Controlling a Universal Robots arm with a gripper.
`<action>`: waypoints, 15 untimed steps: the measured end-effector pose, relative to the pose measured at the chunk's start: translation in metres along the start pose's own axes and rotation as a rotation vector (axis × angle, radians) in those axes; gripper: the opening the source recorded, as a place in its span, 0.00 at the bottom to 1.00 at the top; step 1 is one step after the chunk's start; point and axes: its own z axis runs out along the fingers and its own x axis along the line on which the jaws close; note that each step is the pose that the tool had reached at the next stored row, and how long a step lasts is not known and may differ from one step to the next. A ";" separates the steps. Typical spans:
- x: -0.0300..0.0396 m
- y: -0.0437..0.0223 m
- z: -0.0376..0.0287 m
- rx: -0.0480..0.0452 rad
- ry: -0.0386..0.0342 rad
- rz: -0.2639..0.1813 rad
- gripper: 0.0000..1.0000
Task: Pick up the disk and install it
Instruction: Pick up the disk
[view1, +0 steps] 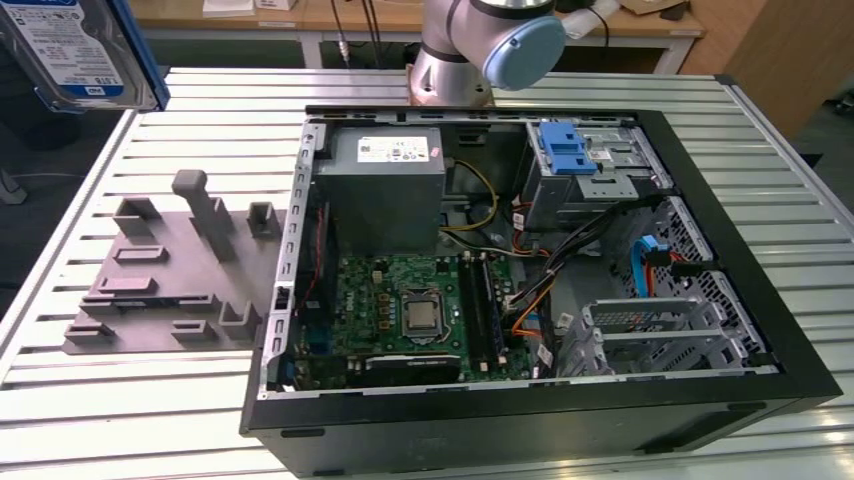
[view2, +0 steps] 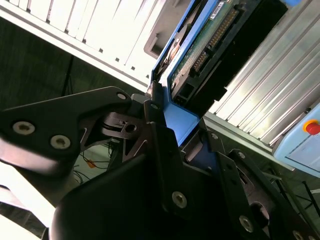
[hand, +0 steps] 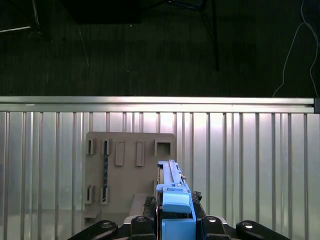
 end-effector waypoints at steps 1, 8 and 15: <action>0.0000 0.0000 0.0000 0.0000 0.0000 0.000 0.36; 0.0000 -0.0074 -0.0001 -0.0001 0.0000 0.000 0.36; -0.0002 -0.0186 -0.0002 -0.0001 0.0000 0.000 0.36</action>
